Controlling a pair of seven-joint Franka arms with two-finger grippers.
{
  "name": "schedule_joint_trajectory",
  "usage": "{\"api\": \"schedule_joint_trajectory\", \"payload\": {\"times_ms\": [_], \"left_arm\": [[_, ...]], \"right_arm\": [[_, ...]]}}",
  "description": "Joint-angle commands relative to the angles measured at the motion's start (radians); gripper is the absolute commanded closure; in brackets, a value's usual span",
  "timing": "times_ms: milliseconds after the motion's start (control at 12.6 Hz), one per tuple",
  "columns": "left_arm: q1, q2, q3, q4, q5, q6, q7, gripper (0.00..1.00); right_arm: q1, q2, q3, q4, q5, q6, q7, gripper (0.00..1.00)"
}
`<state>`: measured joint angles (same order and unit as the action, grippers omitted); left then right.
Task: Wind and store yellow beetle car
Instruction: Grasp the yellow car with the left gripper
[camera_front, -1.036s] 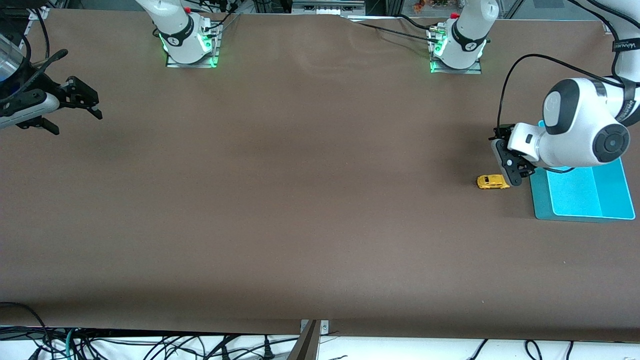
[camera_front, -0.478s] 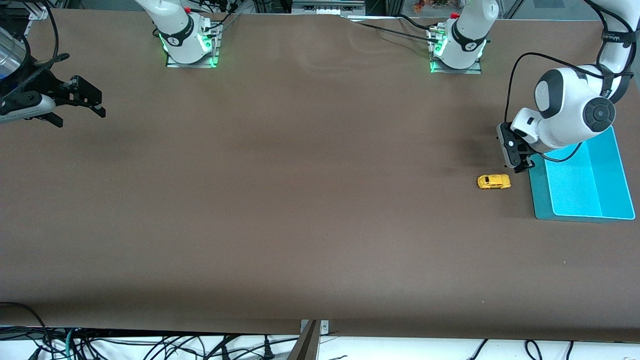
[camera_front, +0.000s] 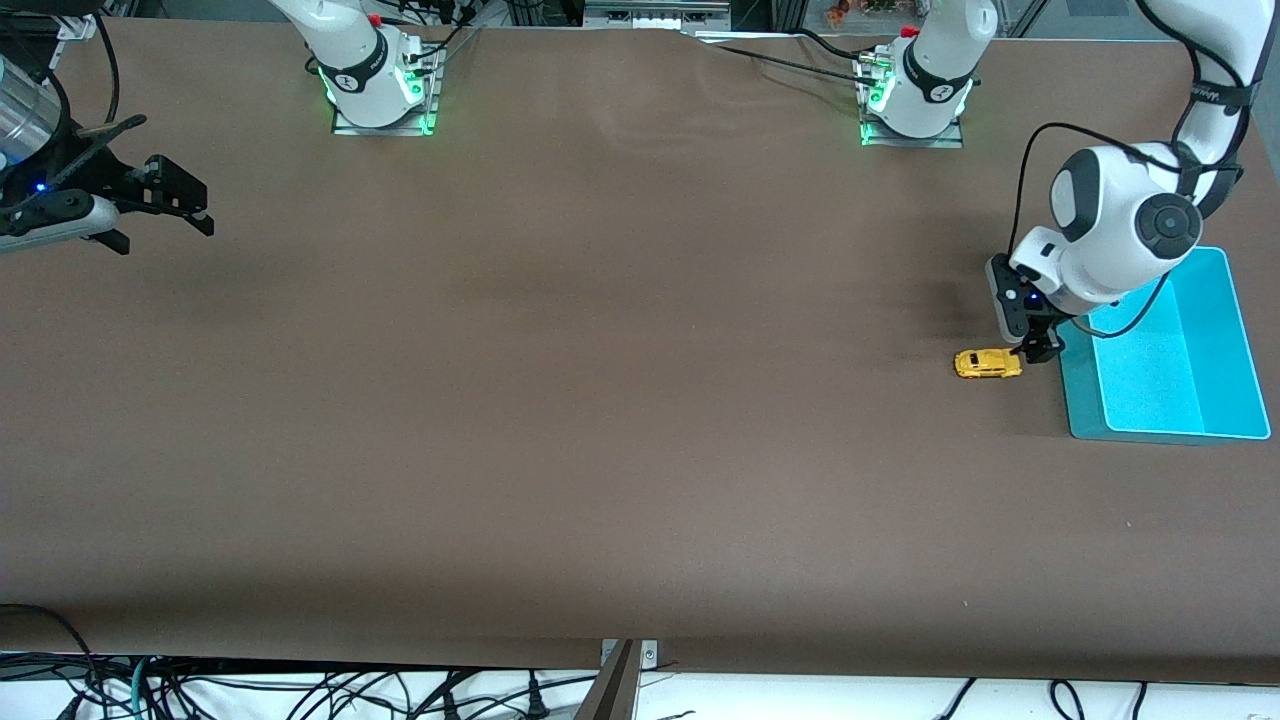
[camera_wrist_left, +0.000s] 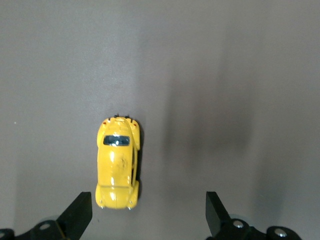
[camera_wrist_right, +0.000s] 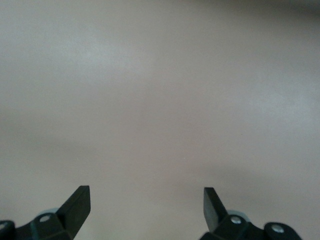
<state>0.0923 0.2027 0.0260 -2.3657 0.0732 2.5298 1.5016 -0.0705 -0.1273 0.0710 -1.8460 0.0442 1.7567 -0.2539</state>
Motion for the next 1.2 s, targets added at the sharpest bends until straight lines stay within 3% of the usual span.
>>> {"api": "schedule_joint_trajectory", "payload": {"times_ms": [0,1116], "left_arm": [[0.004,0.096,-0.003,0.006,0.020,0.117,0.016,0.00],[-0.008,0.161,-0.005,0.034,0.016,0.190,0.019,0.00]], "right_arm": [[0.015,-0.008,-0.025,-0.009,-0.010,-0.005,0.010,0.00],[0.017,-0.015,-0.059,0.004,-0.009,-0.045,0.022,0.00]]}}
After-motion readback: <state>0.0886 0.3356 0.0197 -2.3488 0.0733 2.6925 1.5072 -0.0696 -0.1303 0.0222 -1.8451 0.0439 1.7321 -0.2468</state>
